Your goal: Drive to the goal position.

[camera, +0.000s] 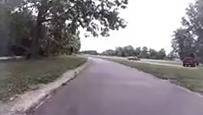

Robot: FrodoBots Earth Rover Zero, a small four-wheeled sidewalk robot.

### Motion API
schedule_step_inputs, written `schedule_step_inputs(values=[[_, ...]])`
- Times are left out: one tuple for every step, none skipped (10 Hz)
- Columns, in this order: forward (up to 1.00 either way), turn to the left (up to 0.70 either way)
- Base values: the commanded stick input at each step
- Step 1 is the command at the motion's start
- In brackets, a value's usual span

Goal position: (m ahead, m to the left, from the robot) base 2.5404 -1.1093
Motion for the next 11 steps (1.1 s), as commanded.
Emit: schedule_step_inputs(values=[[0.70, 0.00], [0.70, 0.00], [0.70, 0.00], [0.70, 0.00], [0.70, 0.00], [0.70, 0.00], [0.70, 0.00], [0.70, 0.00], [0.70, 0.00], [0.70, 0.00], [0.70, 0.00]])
